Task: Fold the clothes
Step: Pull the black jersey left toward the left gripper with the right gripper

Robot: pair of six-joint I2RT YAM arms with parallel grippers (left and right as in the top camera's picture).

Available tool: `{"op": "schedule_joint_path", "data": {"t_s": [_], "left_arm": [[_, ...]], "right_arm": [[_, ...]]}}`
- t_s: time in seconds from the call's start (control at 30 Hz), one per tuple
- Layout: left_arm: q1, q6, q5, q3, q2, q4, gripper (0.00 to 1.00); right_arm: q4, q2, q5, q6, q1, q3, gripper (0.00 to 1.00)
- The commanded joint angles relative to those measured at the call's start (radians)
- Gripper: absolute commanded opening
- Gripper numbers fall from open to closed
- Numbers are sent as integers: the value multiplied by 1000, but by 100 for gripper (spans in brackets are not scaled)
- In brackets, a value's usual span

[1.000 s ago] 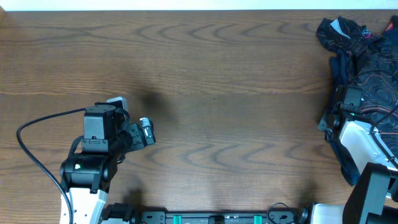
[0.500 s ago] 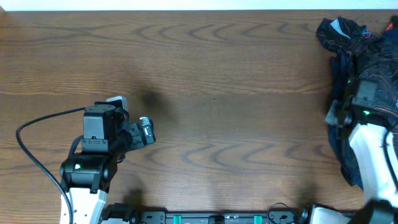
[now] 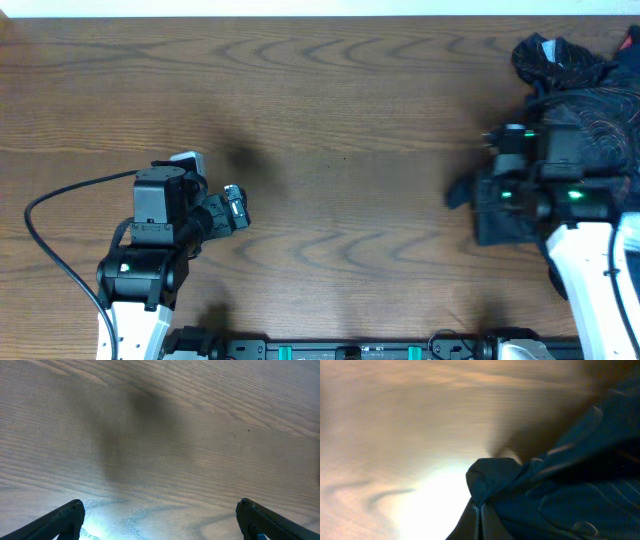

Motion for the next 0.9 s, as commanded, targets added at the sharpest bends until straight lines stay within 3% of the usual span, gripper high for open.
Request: {"op": "schedule_joint_path", "data": {"t_s": [0.0, 0.3, 0.6, 0.7, 0.77, 0.83, 0.87], "left_arm": [[-3, -6, -15, 12, 0, 3, 98], [-3, -6, -15, 12, 0, 3, 98], [-3, -6, -15, 12, 0, 19, 98], [-3, -6, -14, 12, 0, 24, 98], [-3, -6, -14, 12, 0, 26, 98], [-3, -6, -6, 12, 1, 30, 98], [-3, -6, 2, 12, 2, 34, 98]], "right_arm": [[20, 20, -127, -31, 146, 3, 1], [282, 172, -86, 22, 489, 3, 1], [726, 396, -33, 72, 644, 3, 3], [814, 424, 21, 89, 639, 3, 31], [824, 416, 112, 116, 625, 4, 44], [814, 384, 167, 133, 597, 5, 73], [806, 364, 172, 134, 580, 5, 82]]}}
